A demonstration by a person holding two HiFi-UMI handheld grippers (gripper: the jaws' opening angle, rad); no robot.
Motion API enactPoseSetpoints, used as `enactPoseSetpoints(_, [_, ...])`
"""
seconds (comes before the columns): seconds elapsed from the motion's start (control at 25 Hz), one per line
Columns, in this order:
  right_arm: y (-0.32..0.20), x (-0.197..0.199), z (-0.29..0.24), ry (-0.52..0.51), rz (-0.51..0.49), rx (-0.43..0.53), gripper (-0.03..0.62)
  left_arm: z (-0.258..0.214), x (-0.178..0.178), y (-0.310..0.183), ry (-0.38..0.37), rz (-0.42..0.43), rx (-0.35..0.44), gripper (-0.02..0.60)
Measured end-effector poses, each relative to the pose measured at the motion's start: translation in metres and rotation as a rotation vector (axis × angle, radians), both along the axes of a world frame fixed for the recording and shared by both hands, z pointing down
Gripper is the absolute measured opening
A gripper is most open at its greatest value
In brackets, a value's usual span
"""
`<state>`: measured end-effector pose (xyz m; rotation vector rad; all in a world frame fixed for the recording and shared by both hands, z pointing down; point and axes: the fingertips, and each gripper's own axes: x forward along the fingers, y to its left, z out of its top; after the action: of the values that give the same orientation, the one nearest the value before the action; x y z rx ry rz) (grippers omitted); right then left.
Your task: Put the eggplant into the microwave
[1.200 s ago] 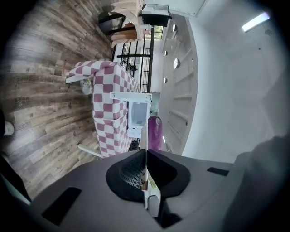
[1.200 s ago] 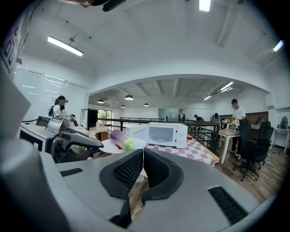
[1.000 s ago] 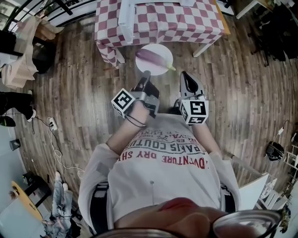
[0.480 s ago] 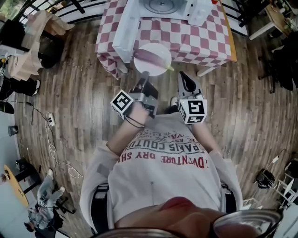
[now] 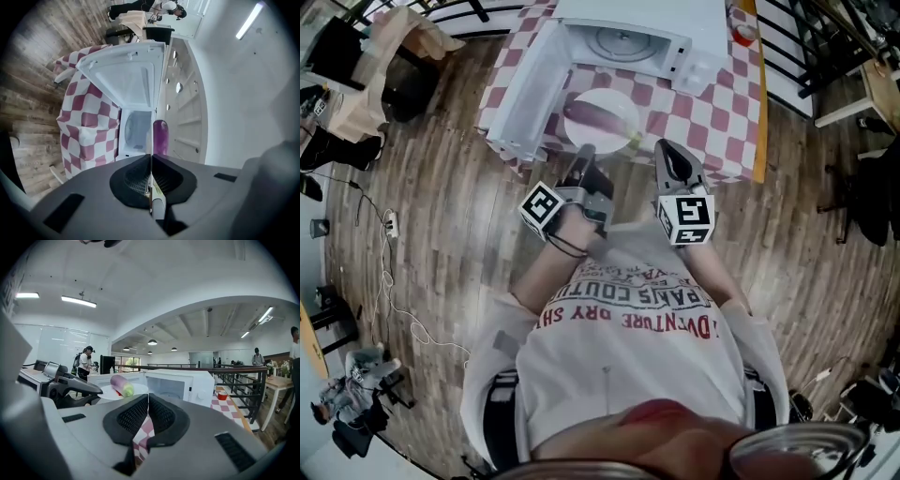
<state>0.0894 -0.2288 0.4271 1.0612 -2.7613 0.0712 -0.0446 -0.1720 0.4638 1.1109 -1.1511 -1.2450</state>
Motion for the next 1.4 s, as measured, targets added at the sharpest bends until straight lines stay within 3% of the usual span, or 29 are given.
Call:
enactPoseSetpoints(0.4, [-0.069,0.005,0.025,0.040,-0.032,-0.026,0.028,0.011,-0.001,-0.062,0.005,-0.059,-0.057,0.029])
enactPoseSetpoints(0.6, [-0.099,0.000,0.038,0.063,-0.018,-0.048,0.028,0.028,-0.008,-0.095,0.023,-0.033,-0.097,0.029])
enactPoseSetpoints(1.04, [-0.192,-0.028,0.045,0.071,0.072,-0.075,0.028,0.042,-0.035,-0.201,-0.007,0.062,-0.086,0.029])
enactPoseSetpoints(1.24, [-0.221,-0.044,0.057,0.064,0.082,-0.090,0.028,0.068,-0.052,-0.237,-0.023,0.079,-0.079,0.030])
enactPoseSetpoints(1.4, [-0.232,-0.056,0.072,0.083,0.067,-0.110,0.028,0.095,-0.063,-0.253,-0.025,0.073,-0.118,0.031])
